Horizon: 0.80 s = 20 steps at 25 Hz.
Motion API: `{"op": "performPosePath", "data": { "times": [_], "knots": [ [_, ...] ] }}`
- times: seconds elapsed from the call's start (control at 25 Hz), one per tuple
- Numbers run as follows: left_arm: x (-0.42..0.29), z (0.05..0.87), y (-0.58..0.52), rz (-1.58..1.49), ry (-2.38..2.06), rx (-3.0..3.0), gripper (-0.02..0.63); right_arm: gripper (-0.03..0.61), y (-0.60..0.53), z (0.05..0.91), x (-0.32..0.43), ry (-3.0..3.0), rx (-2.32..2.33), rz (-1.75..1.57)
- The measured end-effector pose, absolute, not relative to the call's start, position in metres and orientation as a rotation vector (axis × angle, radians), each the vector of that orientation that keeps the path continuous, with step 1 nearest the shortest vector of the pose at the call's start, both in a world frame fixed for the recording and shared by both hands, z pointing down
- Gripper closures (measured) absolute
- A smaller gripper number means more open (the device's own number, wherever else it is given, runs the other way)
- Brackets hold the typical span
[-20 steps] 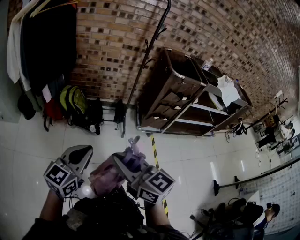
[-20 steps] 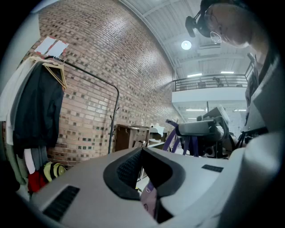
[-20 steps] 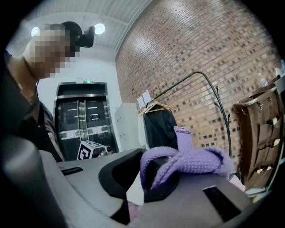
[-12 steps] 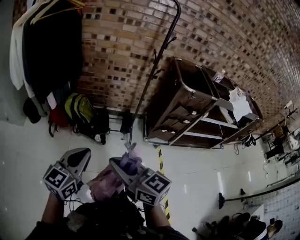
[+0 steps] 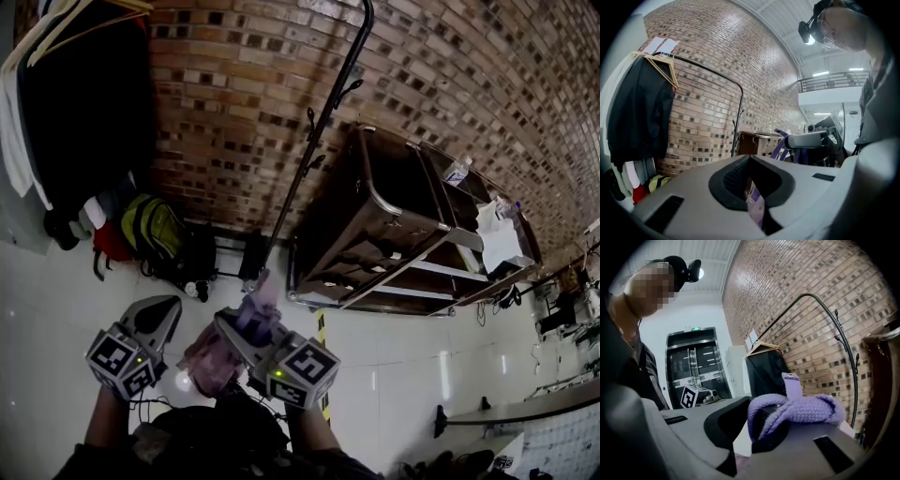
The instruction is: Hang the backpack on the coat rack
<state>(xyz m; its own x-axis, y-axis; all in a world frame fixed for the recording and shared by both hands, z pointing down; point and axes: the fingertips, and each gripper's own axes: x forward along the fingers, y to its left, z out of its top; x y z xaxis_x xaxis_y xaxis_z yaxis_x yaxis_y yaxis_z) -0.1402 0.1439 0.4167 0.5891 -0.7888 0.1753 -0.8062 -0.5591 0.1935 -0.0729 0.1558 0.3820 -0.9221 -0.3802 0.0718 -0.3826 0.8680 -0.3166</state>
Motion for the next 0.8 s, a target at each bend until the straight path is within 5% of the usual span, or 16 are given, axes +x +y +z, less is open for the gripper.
{"op": "performPosePath", "data": {
  "times": [0.8],
  "knots": [
    [-0.058,0.408,-0.053,0.119,-1.308,2.606,0.600,0.581,-0.037,0.377,0.002,-2.998,0.582,0.462]
  ]
}}
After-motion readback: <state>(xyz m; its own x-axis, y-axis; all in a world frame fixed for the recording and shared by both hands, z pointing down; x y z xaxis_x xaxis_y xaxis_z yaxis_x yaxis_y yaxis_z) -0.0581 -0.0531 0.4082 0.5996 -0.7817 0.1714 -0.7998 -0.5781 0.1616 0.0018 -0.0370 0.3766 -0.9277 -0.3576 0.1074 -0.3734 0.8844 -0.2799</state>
